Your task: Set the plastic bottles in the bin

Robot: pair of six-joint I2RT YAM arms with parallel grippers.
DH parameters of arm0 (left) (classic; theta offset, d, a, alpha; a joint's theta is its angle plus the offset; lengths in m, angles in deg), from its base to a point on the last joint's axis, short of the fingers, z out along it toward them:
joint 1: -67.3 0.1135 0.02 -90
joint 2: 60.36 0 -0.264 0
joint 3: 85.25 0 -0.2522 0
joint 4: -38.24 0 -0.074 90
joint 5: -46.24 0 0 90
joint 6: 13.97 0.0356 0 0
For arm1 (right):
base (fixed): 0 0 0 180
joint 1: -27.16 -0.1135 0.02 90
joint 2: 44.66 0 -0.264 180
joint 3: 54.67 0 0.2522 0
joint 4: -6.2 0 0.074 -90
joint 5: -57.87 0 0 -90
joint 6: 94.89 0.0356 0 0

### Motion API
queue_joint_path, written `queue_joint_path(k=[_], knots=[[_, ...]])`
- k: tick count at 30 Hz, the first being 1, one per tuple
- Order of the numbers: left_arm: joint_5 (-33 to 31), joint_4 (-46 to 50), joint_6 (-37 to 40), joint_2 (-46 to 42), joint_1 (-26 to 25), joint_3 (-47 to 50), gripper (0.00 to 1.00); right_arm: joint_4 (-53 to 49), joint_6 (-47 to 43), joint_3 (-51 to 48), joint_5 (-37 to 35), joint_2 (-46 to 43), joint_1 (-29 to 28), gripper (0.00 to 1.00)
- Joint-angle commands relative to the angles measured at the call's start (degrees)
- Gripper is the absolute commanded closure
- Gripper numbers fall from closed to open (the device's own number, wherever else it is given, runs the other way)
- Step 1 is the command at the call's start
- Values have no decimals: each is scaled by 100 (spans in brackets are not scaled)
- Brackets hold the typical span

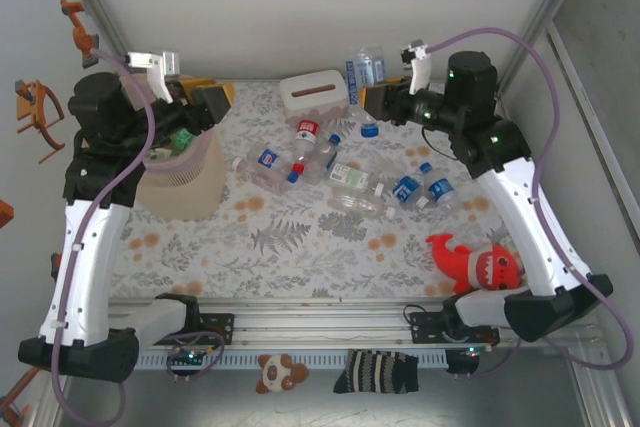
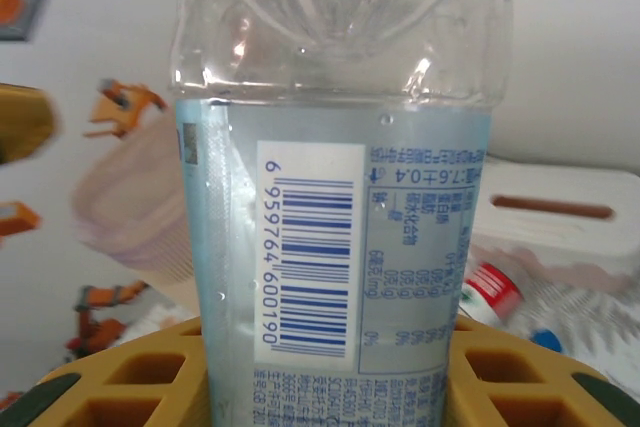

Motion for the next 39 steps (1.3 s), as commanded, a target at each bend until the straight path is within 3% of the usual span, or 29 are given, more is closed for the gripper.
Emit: queue_joint_path(k=[1,10,22,30,39], knots=[[677,-1388,-584,75,-226,25,34,1040,507,-127,846,-275,17,58],[1021,-2086,-719,615,-1239,-460,18,1750,872,-306,1709,-570,-140,59],[1311,-1875,-437,1429,-2337,-1374,12,1683,781,-178,1998,-505,-665,58],[1416,-1852,-452,1770,-2678,-1710,15,1551,680,-94,2033,-465,-849,58],[1563,-1927,-531,1911,-2777,-1829,30,1482,601,-58,2031,-469,-931,59]])
